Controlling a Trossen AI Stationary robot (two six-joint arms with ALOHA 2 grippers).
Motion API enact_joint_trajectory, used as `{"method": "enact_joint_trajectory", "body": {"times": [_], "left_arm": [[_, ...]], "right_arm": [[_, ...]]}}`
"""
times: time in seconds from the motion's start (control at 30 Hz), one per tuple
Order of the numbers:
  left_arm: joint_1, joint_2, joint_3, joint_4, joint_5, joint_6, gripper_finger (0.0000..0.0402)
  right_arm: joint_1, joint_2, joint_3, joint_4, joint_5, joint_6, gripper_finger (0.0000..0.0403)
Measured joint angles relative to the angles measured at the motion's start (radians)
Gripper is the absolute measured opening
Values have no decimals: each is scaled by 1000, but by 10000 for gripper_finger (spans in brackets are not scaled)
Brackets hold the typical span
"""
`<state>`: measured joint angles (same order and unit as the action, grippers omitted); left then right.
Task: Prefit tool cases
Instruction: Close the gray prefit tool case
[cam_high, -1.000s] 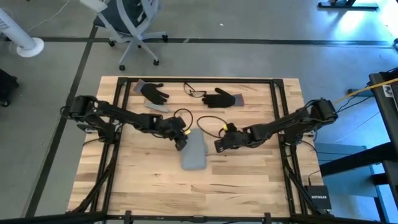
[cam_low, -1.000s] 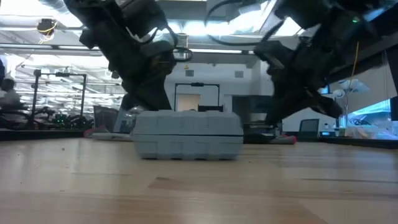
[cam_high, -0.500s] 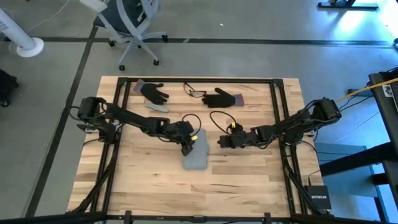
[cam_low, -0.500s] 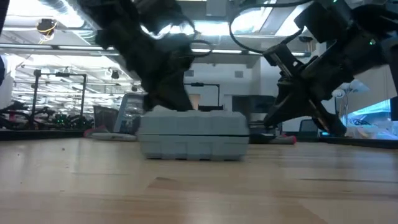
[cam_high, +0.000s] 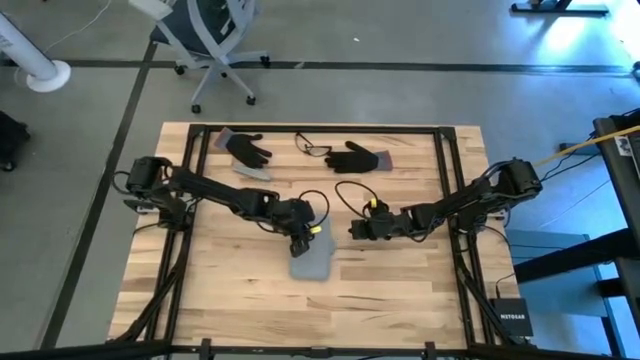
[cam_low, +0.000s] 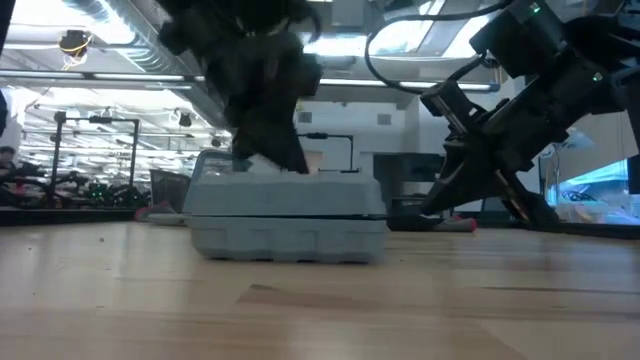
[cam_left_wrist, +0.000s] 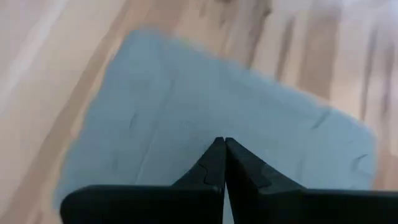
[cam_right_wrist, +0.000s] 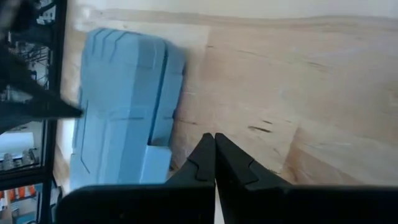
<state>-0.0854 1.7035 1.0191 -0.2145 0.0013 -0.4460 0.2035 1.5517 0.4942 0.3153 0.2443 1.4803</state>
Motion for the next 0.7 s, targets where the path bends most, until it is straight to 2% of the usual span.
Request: {"method": "enact_joint_trajectory", "body": {"times": [0.27, 0.4, 0.7], "left_arm": [[-49, 37, 97, -114, 1, 243, 0], [-54, 75, 99, -156, 3, 245, 0], [-44, 154, 106, -114, 3, 241, 0]], "right_arm": [[0, 0, 0, 1, 8, 0, 0], [0, 0, 0, 1, 7, 5, 0], [0, 49, 23, 39, -21, 53, 0]]}}
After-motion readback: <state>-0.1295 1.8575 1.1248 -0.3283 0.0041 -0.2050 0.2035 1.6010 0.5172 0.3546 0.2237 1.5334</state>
